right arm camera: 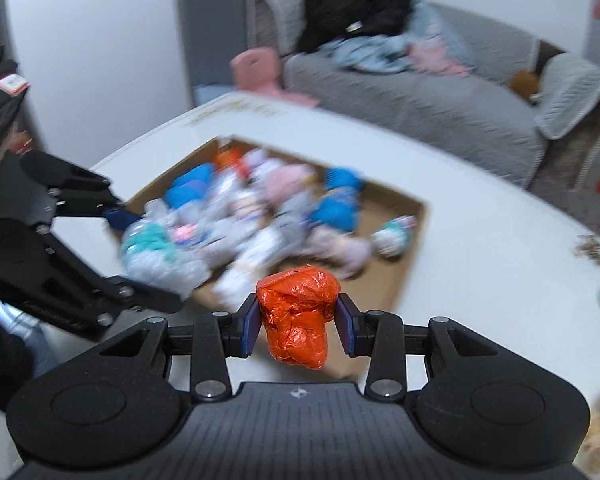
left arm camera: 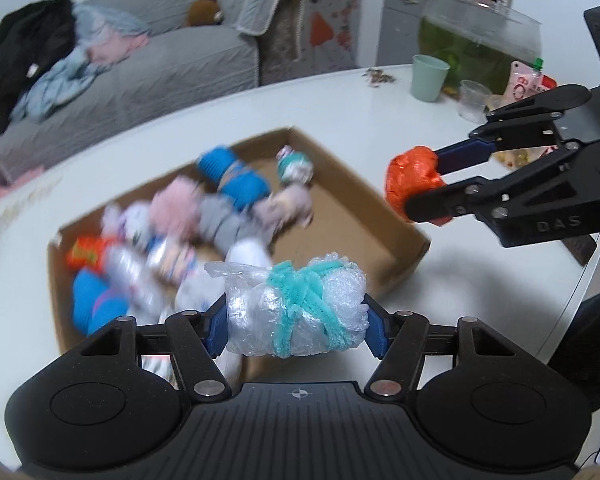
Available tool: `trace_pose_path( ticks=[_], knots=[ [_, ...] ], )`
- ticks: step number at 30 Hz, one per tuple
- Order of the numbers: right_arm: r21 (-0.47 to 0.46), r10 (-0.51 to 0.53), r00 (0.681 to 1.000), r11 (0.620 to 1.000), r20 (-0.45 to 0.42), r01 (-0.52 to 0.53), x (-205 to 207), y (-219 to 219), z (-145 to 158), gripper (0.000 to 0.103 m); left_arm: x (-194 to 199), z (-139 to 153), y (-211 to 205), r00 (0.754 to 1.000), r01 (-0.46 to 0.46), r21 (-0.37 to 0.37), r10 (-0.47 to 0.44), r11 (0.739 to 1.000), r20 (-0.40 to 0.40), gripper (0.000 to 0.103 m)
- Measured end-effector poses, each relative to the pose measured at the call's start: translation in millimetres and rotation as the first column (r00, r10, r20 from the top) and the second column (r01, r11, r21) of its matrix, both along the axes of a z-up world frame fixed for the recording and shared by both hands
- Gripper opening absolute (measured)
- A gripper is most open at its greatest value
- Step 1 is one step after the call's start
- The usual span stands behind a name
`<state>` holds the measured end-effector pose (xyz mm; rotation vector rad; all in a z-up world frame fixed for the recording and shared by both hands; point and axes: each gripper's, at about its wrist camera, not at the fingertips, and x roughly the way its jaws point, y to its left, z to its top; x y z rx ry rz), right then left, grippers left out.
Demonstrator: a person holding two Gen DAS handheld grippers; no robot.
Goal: Organize objects
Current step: 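Carry both bundles over the tray and lower them inside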
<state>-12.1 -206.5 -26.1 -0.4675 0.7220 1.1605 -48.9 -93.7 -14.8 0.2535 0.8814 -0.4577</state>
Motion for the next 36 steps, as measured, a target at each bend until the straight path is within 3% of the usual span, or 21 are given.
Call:
trace_pose_path(
  ticks=[7, 14, 19, 28, 36],
  knots=[
    [0.057, -0.073, 0.997, 0.996, 0.031, 0.071, 38, 6, -3, 0.036, 33, -4, -37, 0.997, 0.082, -0.002, -0.082, 0.997, 0.014, 0.068],
    [0.054, -0.084, 0.996, 0.995, 0.040, 0.082, 49, 11, -12, 0.036, 54, -35, -57, 0.991, 0.137, -0.003, -0.137, 0.991, -0.007, 0.069],
    [0.013, -0.049, 0.998, 0.999, 0.048, 0.048, 47, 16, -17, 0.036, 66, -55, -54, 0.982, 0.184, 0.041, -0.182, 0.982, -0.042, 0.069],
    [-0.056, 0.041, 0.998, 0.998, 0.036, -0.039, 42, 36, -32, 0.036, 73, -70, -46, 0.951, 0.292, 0.057, -0.284, 0.955, -0.122, 0.069],
    [-0.109, 0.096, 0.995, 0.990, 0.011, -0.094, 44, 50, -43, 0.036, 81, -78, -45, 0.948, 0.292, 0.063, -0.280, 0.954, -0.151, 0.069]
  ],
)
